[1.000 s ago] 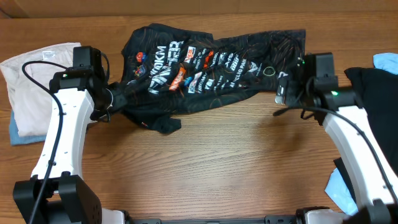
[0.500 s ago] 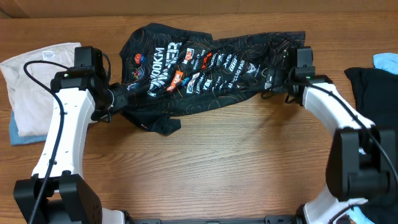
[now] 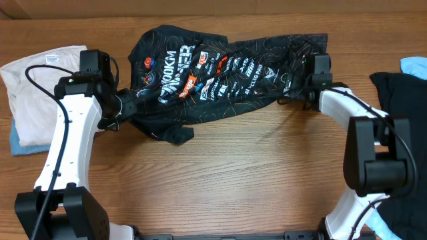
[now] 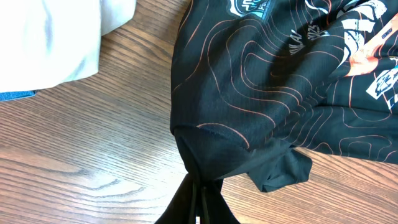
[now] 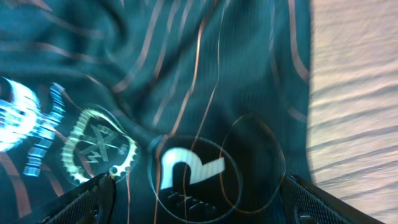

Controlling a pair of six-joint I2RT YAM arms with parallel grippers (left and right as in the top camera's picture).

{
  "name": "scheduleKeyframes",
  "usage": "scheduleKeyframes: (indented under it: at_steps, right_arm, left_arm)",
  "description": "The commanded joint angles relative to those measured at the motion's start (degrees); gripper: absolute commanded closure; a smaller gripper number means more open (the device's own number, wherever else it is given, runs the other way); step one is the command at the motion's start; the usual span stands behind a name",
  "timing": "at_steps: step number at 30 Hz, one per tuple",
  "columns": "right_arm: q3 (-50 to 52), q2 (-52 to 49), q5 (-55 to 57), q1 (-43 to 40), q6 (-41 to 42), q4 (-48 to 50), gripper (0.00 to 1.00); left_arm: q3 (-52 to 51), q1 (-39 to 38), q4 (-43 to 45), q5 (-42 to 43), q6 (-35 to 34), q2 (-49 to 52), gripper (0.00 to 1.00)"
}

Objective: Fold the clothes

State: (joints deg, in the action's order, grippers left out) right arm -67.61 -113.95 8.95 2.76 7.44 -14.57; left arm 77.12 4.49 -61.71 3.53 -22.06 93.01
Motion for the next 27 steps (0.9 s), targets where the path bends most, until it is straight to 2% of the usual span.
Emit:
scheduleKeyframes:
  at_steps: [1,3,5,6,7,9,10,11,14,22,24,26,27]
  right_arm:
    - [-0.72,-1.49,-0.07,-0.02,-0.15,0.66,0.1]
    - [-0.72,-1.95,-0.07,0.0,-0.15,0.9,0.11]
    - [-0.72,-2.14,-0.07,0.0,-0.15,1.09,0.2]
    - [-0.72,-2.14,-0.04,0.0,-0.17,1.14,0.4]
    - [-0.72,-2.14,-0.04,-0.02,-0.17,1.11,0.47]
    - [-0.72,-2.08,-0.04,0.0,-0.15,0.48,0.78]
    - [-0.72,-1.86,-0.02,0.0,-0.15,-0.42,0.91]
    - [-0.72,-1.51,0.02,0.0,-0.15,-1.62,0.96]
    - [-0.74,1.7,2.32,0.0,0.04,-7.78,0.96]
    - [-6.58,19.69,2.97,-0.02,-2.34,-41.68,0.93]
    - [-8.66,22.32,2.99,-0.13,-6.08,-42.25,0.88]
    - [-9.66,22.82,2.99,-0.59,-8.37,-37.29,0.86]
    - [-9.64,22.67,2.75,-0.96,-8.31,-34.05,0.77]
  left_arm:
    - [0.22,-0.39,0.2,-0.98,1.29,-0.02,0.96]
    - [0.22,-0.39,0.26,-0.96,1.29,-0.02,0.96]
    - [0.22,-0.39,0.24,-0.96,1.29,-0.02,0.96]
    - [0.22,-0.39,0.24,-0.96,1.29,-0.02,0.96]
    - [0.22,-0.39,0.24,-0.96,1.29,-0.02,0.96]
    - [0.22,-0.39,0.2,-0.96,1.29,-0.02,0.96]
    - [0.22,-0.39,0.2,-0.96,1.29,-0.02,0.96]
    - [0.22,-0.39,0.2,-0.96,1.29,-0.02,0.96]
    - [0.22,-0.39,0.22,-0.96,1.29,-0.02,0.96]
    - [0.22,-0.39,0.42,-1.01,1.29,-0.02,0.96]
    - [0.22,-0.39,0.63,-1.01,1.31,-0.02,0.96]
    - [0.22,-0.39,0.68,-1.03,1.31,-0.02,0.96]
    - [0.22,-0.39,0.61,-0.98,1.31,-0.02,0.96]
